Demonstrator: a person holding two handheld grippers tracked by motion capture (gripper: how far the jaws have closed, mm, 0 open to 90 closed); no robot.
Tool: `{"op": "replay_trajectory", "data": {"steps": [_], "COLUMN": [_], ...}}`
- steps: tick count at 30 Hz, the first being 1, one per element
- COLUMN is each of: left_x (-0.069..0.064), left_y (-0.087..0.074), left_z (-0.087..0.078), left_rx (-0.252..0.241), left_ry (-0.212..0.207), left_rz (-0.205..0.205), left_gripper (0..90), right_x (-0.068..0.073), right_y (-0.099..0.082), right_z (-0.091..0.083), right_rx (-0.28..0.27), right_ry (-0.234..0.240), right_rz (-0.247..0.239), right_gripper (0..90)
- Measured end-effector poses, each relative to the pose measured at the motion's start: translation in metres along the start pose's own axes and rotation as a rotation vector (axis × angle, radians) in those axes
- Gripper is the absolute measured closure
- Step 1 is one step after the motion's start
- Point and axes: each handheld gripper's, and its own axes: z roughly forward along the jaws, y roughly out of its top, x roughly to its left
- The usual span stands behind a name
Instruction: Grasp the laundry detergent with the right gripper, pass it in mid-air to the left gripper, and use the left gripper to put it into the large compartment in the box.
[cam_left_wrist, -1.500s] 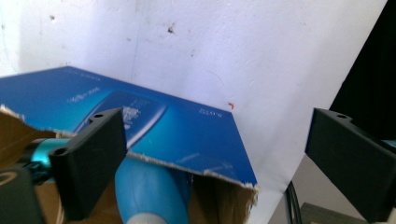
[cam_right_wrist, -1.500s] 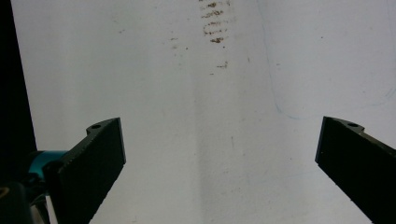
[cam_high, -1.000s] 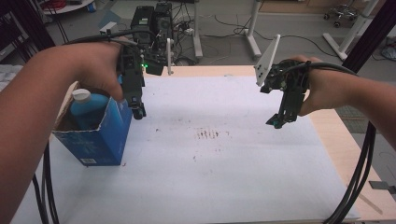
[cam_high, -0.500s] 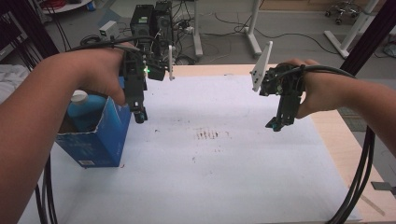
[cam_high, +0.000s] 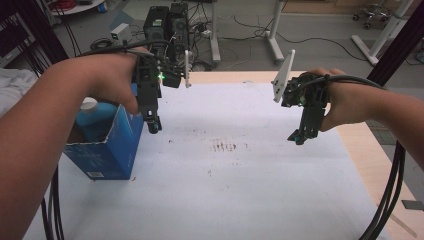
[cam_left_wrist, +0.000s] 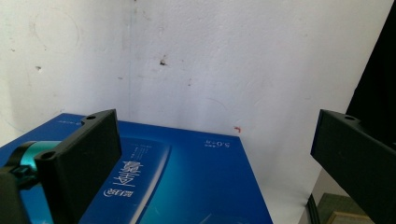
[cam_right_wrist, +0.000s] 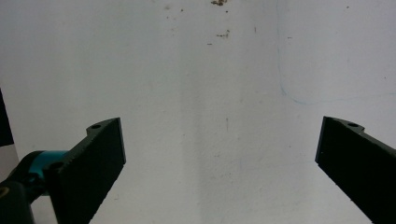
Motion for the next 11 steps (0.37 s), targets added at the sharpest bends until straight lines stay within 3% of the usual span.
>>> {"op": "replay_trajectory", "data": {"steps": [11], "left_x": [-0.0002], "left_y": [0.0003], "left_z": [0.0013], "left_rx": [0.005], "left_ry": [0.001], "left_rz": [0.004], "left_gripper": [1.6], "right_x": [0.0009], "right_y": [0.0001], "right_z": [-0.0008], "right_rx": [-0.007], "right_ry": [-0.006], "right_rz": [0.005], "right_gripper": [0.9]}}
